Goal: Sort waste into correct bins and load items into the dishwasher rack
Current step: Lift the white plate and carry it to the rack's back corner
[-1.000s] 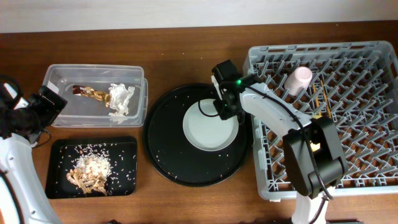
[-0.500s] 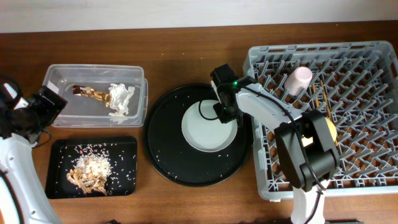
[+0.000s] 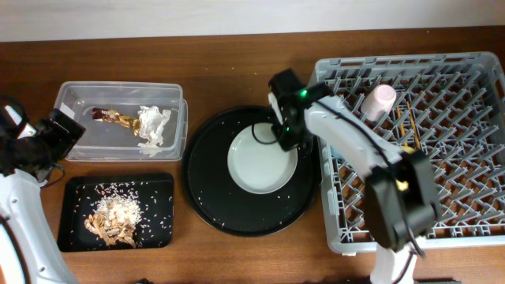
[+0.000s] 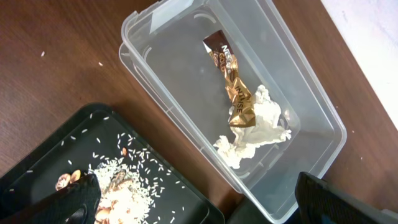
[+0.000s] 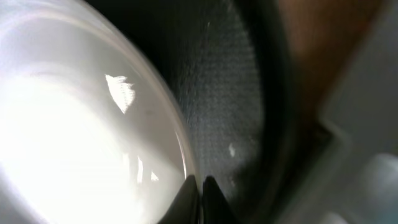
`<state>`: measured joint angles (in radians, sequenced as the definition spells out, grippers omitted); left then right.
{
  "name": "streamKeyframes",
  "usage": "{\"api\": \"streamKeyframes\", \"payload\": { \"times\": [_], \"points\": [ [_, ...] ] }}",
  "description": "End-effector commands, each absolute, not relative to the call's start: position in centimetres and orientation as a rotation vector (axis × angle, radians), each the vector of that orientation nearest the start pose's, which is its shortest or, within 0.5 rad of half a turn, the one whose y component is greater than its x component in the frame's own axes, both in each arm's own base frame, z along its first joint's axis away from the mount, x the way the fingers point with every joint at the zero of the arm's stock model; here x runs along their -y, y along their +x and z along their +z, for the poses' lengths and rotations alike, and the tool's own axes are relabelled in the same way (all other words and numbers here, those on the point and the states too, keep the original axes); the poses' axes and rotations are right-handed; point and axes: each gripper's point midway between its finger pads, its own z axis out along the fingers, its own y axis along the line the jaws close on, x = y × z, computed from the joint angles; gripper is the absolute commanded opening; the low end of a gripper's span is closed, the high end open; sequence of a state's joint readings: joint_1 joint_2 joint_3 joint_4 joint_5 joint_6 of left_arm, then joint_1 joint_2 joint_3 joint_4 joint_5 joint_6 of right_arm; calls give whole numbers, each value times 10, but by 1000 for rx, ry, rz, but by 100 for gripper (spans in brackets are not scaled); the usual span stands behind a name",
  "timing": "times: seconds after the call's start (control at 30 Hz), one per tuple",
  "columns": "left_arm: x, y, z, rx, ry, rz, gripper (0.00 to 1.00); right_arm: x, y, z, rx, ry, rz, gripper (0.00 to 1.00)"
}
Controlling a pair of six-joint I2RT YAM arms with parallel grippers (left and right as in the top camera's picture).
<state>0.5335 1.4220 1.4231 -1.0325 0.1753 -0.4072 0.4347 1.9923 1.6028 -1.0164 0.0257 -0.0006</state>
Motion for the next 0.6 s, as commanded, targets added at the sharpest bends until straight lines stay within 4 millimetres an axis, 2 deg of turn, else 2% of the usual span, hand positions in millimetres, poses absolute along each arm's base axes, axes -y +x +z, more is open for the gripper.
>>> {"api": "streamKeyframes", "payload": {
  "times": [0.0,0.07,0.13,0.17,0.2,0.23,0.27,0.3,0.33,0.4,0.47,0.57],
  "points": [
    [-154,315,231,-2326,-1096,-170,99,-158,394,197,-2661,-554,-9,4],
    [-154,315,231,-2326,-1096,-170,99,-105,396,255,-2544,-398,-222,4],
    [-154,315,231,-2326,-1096,-170,99,-44,393,299,-2431,-203,-437,4],
    [-154,315,231,-2326,-1096,-170,99,-15,391,317,-2382,-115,-543,4],
    [-154,315,231,-2326,-1096,-170,99,24,385,336,-2335,-52,-682,4],
    [-154,315,231,-2326,-1096,-170,99,48,380,346,-2316,-29,-780,4],
    [-154,315,231,-2326,-1096,-170,99,66,377,351,-2309,-8,-846,4],
    [-154,315,231,-2326,-1096,-170,99,95,373,356,-2309,24,-932,4],
    [-154,315,231,-2326,-1096,-170,99,116,371,357,-2320,30,-985,4],
    [-154,315,231,-2326,-1096,-170,99,150,368,355,-2349,32,-1073,4],
    [-154,315,231,-2326,-1096,-170,99,178,369,353,-2349,92,-1118,4],
    [-154,315,231,-2326,-1096,-170,99,200,378,338,-2370,144,-1142,4]
  ]
}}
